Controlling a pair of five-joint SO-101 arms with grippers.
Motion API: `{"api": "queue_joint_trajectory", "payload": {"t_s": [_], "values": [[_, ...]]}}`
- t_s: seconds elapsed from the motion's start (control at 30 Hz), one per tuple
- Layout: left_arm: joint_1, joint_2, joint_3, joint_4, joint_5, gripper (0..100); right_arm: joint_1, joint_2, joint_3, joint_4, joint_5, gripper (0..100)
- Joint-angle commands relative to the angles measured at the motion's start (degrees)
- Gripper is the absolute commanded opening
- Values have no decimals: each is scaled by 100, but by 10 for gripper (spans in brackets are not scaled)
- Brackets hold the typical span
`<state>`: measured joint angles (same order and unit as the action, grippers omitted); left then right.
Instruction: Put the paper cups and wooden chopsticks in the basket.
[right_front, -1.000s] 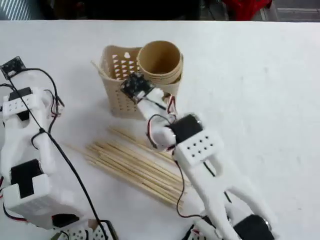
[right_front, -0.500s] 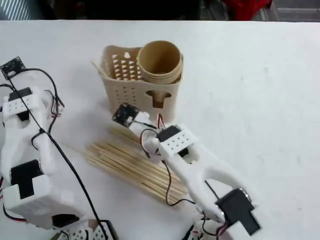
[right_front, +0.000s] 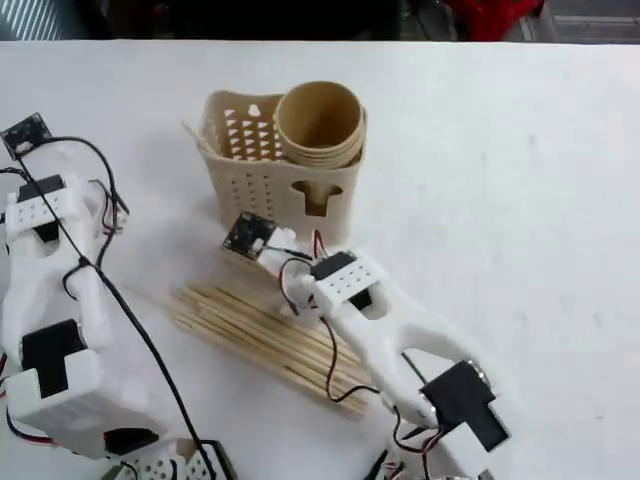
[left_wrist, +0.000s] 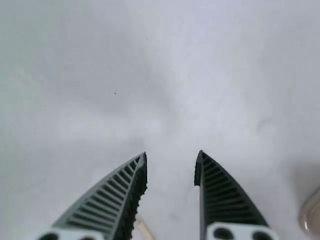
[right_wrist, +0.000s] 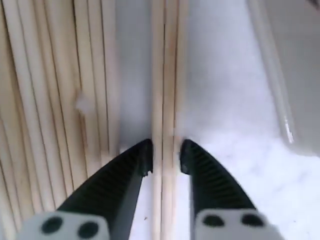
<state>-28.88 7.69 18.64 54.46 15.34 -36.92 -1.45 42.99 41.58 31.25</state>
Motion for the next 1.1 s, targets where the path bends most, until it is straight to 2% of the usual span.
{"api": "queue_joint_trajectory", "payload": {"t_s": [0.0, 0.2, 0.43, 0.6, 0.67, 0.77, 0.93, 1.07], "values": [[-31, -40, -44, -88, 44, 173, -13, -31, -26, 31, 35, 37], [-22, -40, -53, -97, 44, 173, -22, -470, -26, 277, 26, 17], [-13, -40, -53, -97, 44, 173, -40, -2642, -18, 1182, -519, 17], [-13, -40, -53, -97, 44, 173, -295, -4145, -35, 1622, -580, 17], [-13, -40, -53, -97, 44, 173, -374, -4629, -255, 1622, -651, 17], [-13, -40, -53, -97, 44, 173, -374, -5182, -1037, 1596, -1231, 17], [-13, -40, -53, -97, 44, 173, -330, -5130, -2497, 699, -2145, 17], [-13, -40, -53, -97, 44, 173, -330, -4242, -2901, -866, -2154, 17]]}}
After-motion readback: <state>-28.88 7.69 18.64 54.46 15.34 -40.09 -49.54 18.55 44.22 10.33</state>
